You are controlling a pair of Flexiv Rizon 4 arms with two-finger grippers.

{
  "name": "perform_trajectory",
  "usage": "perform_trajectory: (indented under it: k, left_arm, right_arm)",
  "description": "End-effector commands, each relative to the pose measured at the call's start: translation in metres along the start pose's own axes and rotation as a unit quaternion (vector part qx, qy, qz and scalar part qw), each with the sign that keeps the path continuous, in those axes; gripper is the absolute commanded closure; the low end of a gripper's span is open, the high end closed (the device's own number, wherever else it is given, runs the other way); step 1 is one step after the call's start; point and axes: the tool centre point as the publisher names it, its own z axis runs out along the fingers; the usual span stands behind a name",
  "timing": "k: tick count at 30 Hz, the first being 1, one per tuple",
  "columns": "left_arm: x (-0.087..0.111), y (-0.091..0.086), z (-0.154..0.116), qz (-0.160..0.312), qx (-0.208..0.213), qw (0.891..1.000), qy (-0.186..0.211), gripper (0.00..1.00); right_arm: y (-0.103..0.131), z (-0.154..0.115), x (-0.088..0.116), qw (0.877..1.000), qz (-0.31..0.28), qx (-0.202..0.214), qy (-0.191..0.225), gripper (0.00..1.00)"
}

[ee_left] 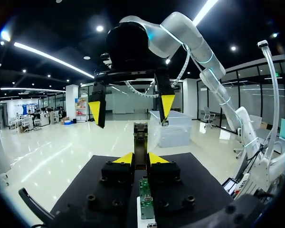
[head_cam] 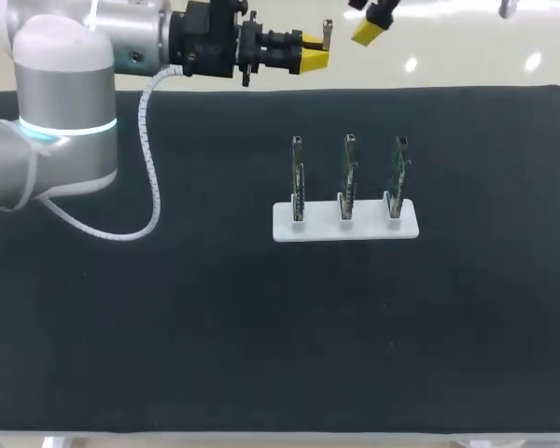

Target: Pick up the optical module with the left hand, and insert it into the network port with the right hand.

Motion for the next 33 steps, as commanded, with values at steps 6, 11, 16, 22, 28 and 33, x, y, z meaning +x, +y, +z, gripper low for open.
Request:
perform_trajectory:
  k: [6, 11, 16, 22, 28, 33]
  left_arm:
    - [0.0, 0.001, 0.0, 0.0, 0.001, 1.0, 0.001, 1.0]
    - [0.0, 0.001, 0.0, 0.0, 0.001, 1.0, 0.001, 1.0]
    - [0.0, 0.001, 0.0, 0.0, 0.001, 1.0, 0.001, 1.0]
    - [0.0, 0.001, 0.0, 0.0, 0.001, 1.0, 0.001, 1.0]
    - [0.0, 0.001, 0.0, 0.0, 0.001, 1.0, 0.001, 1.0]
    - [0.0, 0.001, 0.0, 0.0, 0.001, 1.0, 0.001, 1.0]
  right_arm:
    - [0.012, -0.003, -0.008, 0.999, 0.026, 0.016, 0.041, 0.0]
    - [0.017, -0.003, -0.01, 0.999, 0.019, 0.021, 0.03, 0.0]
    - [0.019, 0.0, -0.013, 0.999, 0.017, 0.018, 0.021, 0.0]
    - [0.02, 0.008, -0.015, 0.999, 0.024, 0.016, 0.019, 0.0]
    - [0.019, 0.011, -0.016, 0.999, 0.024, 0.022, 0.009, 0.0]
    - [0.016, 0.011, -0.015, 0.999, 0.026, 0.027, 0.001, 0.0]
